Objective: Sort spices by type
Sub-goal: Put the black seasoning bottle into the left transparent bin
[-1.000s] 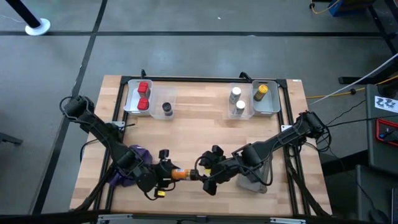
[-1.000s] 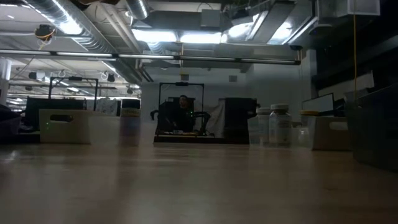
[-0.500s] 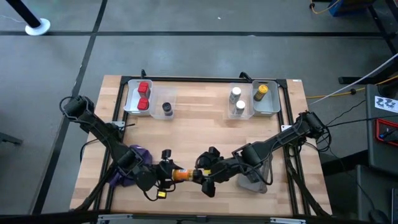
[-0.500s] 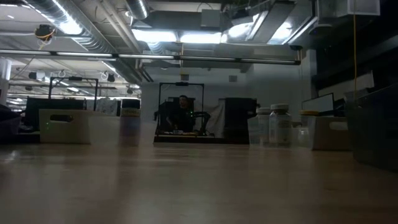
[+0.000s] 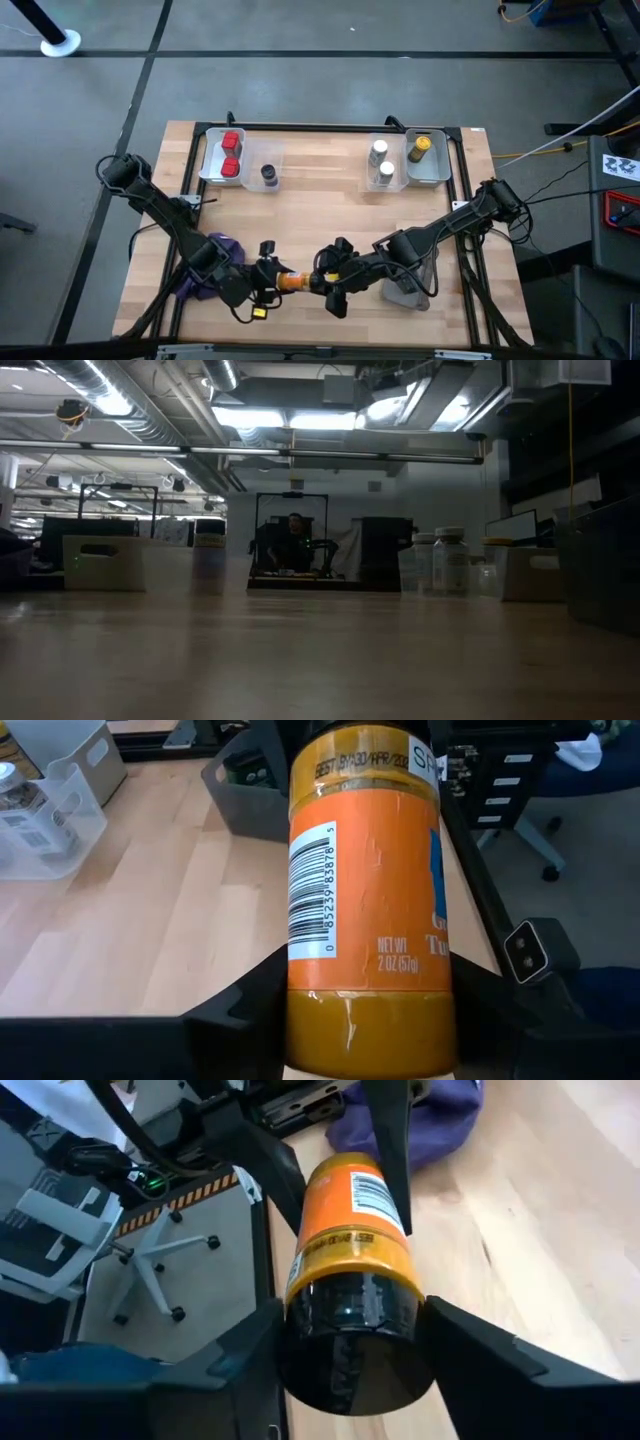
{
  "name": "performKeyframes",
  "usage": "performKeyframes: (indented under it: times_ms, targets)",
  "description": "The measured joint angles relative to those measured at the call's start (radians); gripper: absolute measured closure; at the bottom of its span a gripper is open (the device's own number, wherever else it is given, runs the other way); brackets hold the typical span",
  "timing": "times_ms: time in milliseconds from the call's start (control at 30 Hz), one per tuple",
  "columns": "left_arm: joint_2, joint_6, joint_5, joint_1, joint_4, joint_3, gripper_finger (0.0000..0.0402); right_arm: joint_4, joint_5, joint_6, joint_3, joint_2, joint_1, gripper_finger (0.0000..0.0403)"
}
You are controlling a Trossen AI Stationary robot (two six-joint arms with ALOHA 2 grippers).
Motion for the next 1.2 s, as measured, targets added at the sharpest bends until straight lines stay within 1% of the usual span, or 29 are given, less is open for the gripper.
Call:
performKeyframes:
  times_ms: [67, 200, 300, 600, 767, 1033, 1200]
  targets:
    - [0.000, 0.000, 0.000, 0.000, -0.002, 0.000, 0.0216, -0.003, 0.000, 0.000, 0.000, 0.000, 0.000, 0.0195]
    - [0.000, 0.001, -0.001, 0.000, -0.001, 0.000, 0.0213, 0.000, 0.014, 0.000, 0.000, 0.000, 0.000, 0.0196]
    - [0.000, 0.002, -0.001, 0.000, -0.001, 0.000, 0.0204, 0.002, 0.027, 0.000, 0.000, 0.000, -0.003, 0.0195]
    - [0.000, 0.078, 0.005, 0.002, -0.025, 0.000, 0.0172, 0.002, -0.010, -0.004, 0.000, 0.000, -0.035, 0.0195]
    - [0.000, 0.100, 0.003, 0.006, -0.047, 0.000, 0.0171, -0.001, -0.018, -0.005, 0.000, 0.001, -0.049, 0.0194]
    - [0.000, 0.088, 0.013, 0.047, -0.052, 0.000, 0.0171, 0.005, -0.015, -0.005, 0.000, 0.000, -0.073, 0.0195]
    - [0.001, 0.089, 0.011, 0.066, -0.023, 0.001, 0.0173, 0.033, 0.018, -0.006, 0.000, 0.000, -0.074, 0.0195]
